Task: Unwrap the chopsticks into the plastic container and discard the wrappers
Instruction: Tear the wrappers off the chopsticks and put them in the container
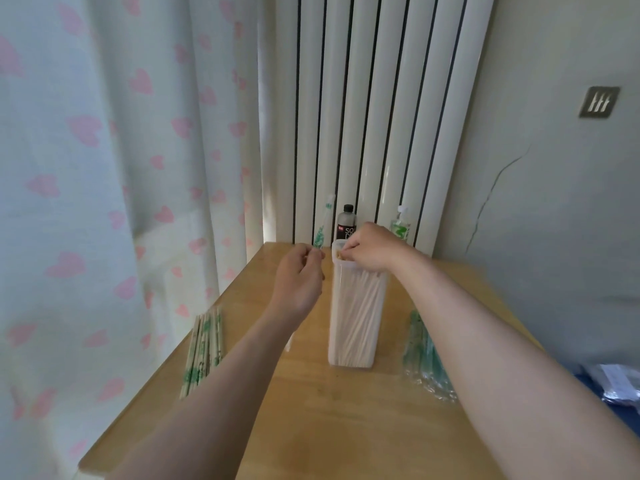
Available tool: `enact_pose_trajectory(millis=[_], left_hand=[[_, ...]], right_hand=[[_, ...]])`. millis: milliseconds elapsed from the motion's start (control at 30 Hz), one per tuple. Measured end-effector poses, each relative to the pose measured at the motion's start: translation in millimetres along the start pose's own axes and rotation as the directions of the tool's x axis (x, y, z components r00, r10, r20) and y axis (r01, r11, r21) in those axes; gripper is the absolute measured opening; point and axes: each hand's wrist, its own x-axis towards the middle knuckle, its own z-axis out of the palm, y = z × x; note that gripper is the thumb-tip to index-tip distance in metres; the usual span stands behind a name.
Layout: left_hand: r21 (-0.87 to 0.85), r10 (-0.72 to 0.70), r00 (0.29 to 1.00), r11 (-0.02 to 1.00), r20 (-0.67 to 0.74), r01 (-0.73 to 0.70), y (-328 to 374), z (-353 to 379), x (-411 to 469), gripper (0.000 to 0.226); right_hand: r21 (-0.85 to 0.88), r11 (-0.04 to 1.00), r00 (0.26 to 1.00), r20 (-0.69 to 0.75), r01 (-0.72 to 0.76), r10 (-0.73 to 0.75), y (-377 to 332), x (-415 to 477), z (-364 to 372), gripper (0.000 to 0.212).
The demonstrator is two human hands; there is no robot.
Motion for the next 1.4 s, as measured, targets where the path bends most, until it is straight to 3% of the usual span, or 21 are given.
enact_pose_trajectory(millis=[67,233,467,567,633,700,800,1000,1133,1400], left_hand=[[-0.005,-0.003,1.0,1.0,0.007,0.003,-1.2,-0.4,-0.9,0.021],[0.004,-0.03,0.998,1.0,0.061,0.03,-3.7,0.4,-2.6,0.026],[0.022,-0.014,0.993,1.0,0.119,0.011,0.8,8.3,-12.0,0.024],[0.001,-0.038,0.989,0.999,0.144,0.038,4.7,13.8,-16.4,0.023],[-0.038,-0.072,0.982,0.996,0.175,0.08,6.6,19.6,-19.4,0.022],[-0.066,-0.113,0.967,0.989,0.229,0.132,8.2,30.2,-22.7,0.022],[-0.075,-0.166,0.934,0.977,0.317,0.199,9.6,58.4,-29.4,0.023],[0.012,-0.199,0.892,0.977,0.407,0.212,-3.8,133.6,-34.3,0.012],[0.145,-0.23,0.917,0.971,0.327,0.192,-21.7,178.1,-20.4,0.011],[0.527,-0.237,0.959,0.841,0.155,0.123,-74.0,229.8,30.7,0.003]], right_hand=[[-0.036,0.999,0.999,0.036,-0.022,0.023,-4.5,3.6,-2.3,0.021],[-0.077,0.994,0.992,0.09,-0.079,0.086,-9.9,6.4,2.8,0.034],[-0.092,0.992,0.99,0.11,-0.081,0.091,-12.9,1.9,4.3,0.026],[0.084,0.996,0.993,-0.114,-0.004,0.014,-4.4,-10.9,-3.4,0.033],[0.235,0.969,0.939,-0.344,0.076,0.01,4.4,-27.5,-15.0,0.03],[0.342,0.932,0.862,-0.502,0.117,0.076,21.9,-44.8,-28.9,0.03],[0.433,0.899,0.761,-0.606,0.072,0.231,68.1,-71.4,-39.0,0.032],[0.522,0.804,0.677,-0.484,-0.285,0.554,189.2,-125.1,1.7,0.023],[0.457,0.743,0.651,-0.377,-0.488,0.659,245.4,-156.0,47.7,0.023],[0.348,0.749,0.667,-0.343,-0.564,0.661,281.5,-165.0,89.0,0.026]])
